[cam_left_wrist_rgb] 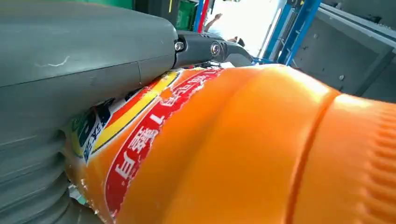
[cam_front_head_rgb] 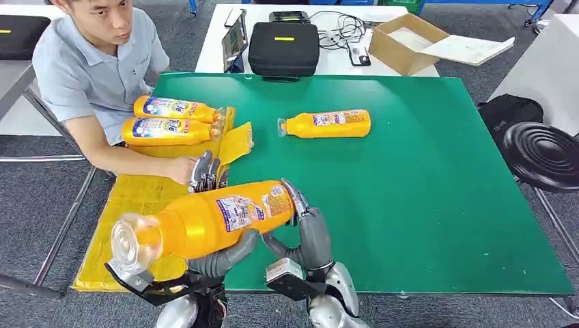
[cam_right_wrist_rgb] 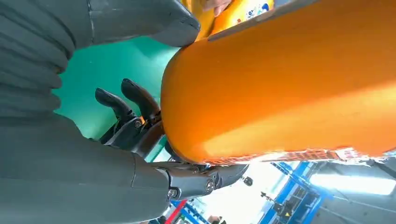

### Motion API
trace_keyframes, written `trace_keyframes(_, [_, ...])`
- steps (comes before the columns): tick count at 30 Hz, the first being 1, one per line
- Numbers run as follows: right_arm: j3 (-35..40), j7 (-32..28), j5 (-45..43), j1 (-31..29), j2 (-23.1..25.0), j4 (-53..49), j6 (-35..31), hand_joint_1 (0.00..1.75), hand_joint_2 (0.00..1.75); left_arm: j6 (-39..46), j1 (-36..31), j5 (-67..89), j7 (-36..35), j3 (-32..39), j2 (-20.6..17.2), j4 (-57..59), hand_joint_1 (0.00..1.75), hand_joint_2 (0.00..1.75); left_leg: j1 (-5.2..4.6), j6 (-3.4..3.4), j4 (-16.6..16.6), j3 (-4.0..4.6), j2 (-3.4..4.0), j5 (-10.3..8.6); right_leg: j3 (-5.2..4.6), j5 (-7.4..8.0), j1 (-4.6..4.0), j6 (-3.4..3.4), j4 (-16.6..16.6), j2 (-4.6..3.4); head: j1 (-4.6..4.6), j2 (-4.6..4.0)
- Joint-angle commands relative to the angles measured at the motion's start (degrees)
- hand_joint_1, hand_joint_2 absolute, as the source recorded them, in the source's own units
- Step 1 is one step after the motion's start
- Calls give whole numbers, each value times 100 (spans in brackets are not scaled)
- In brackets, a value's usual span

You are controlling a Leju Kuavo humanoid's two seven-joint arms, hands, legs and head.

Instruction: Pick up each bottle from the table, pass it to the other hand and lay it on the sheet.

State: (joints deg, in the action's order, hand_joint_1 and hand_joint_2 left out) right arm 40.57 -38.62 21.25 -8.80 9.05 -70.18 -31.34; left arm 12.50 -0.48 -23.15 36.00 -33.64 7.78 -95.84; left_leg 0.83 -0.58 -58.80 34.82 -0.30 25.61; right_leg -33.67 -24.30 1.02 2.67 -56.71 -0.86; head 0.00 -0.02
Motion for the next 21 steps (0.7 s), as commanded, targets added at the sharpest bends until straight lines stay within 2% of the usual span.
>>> trace_keyframes(1, [138,-13,13,-73,-192,255,-11,175,175,-16,-133,-7,-35,162,10,100,0,175,3,-1,5,-14,-3,1,17,-2,-6,-9,7,10,2,0])
trace_keyframes(9, [168,-38,228,41,-268,148,-17,175,175,77,-168,270,71,225,78,131,0,175,2,-3,7,-20,-8,2,24,-4,-6,-10,10,18,2,0])
trace_keyframes(16, [113,-1,226,40,-277,184,176,175,175,-693,-260,-304,-212,207,91,148,0,175,1,-3,6,-21,-7,2,25,-4,-5,-12,7,17,2,0])
trace_keyframes(17, [93,4,196,66,-257,222,249,150,175,-954,-288,-400,-282,167,71,194,169,175,1,-2,6,-16,-6,0,19,-2,-4,-11,7,15,2,0])
trace_keyframes(18, [56,-3,160,96,-238,241,306,106,175,-1134,-290,-492,-368,155,74,232,175,175,2,-2,8,-21,-8,0,25,-3,-5,-14,9,18,2,0])
trace_keyframes(19, [28,2,116,142,-227,253,349,16,175,-1293,-283,-640,-492,149,67,280,175,175,2,-1,7,-14,-7,-1,17,-2,-4,-10,7,15,2,0])
trace_keyframes(20, [13,14,35,186,-222,274,509,0,175,-1559,-272,-848,-634,164,72,347,175,175,1,-1,7,-11,-7,-1,13,-2,-2,-8,6,13,2,0])
trace_keyframes(21, [19,-30,-2,213,-231,277,578,0,175,-1723,-285,-1000,-735,166,69,404,175,175,1,-1,10,-20,-8,0,22,-3,-4,-11,11,17,2,0])
